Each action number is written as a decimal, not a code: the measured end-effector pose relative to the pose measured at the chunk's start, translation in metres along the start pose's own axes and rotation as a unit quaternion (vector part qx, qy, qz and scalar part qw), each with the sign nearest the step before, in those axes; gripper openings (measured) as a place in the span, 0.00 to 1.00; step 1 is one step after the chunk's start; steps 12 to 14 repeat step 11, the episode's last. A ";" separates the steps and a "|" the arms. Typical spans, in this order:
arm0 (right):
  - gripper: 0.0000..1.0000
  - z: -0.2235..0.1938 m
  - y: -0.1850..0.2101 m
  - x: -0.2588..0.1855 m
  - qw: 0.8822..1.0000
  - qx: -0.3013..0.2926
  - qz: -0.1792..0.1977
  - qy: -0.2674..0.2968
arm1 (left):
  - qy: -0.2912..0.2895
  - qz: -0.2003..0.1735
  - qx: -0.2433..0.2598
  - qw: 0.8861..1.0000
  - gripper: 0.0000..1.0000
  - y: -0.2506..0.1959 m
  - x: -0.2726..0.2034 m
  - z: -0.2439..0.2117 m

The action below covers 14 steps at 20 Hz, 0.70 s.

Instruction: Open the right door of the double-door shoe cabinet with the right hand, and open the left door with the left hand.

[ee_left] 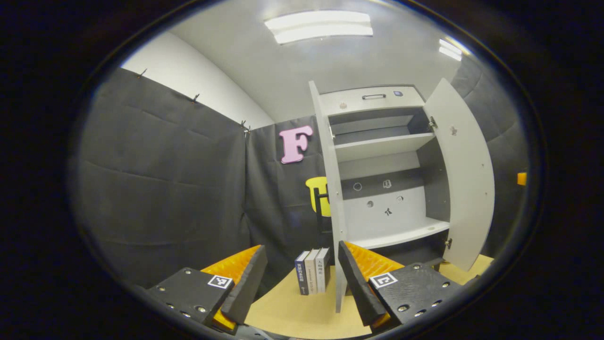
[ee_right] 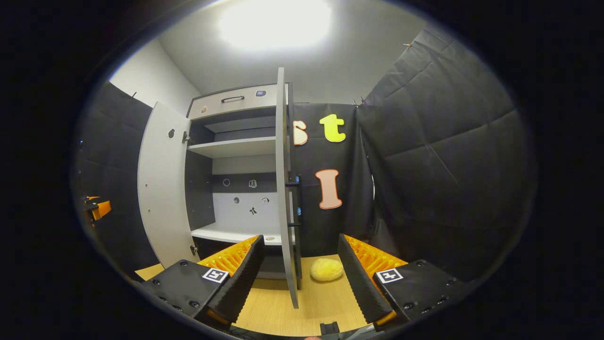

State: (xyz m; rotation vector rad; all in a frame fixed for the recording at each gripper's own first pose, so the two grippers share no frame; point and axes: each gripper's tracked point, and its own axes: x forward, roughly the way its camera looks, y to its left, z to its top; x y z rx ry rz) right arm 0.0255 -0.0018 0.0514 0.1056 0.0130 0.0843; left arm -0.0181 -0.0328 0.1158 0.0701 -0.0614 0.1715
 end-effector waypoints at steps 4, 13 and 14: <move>0.98 0.005 -0.004 -0.006 1.000 -0.001 -0.004 -0.004 | 0.001 -0.001 0.005 1.000 0.89 -0.001 0.000 0.000; 0.97 0.008 -0.006 -0.004 1.000 -0.003 -0.008 -0.007 | 0.002 -0.001 0.012 1.000 0.90 -0.003 0.003 -0.001; 0.97 0.008 -0.006 -0.004 1.000 -0.003 -0.008 -0.007 | 0.002 -0.001 0.012 1.000 0.90 -0.003 0.003 -0.001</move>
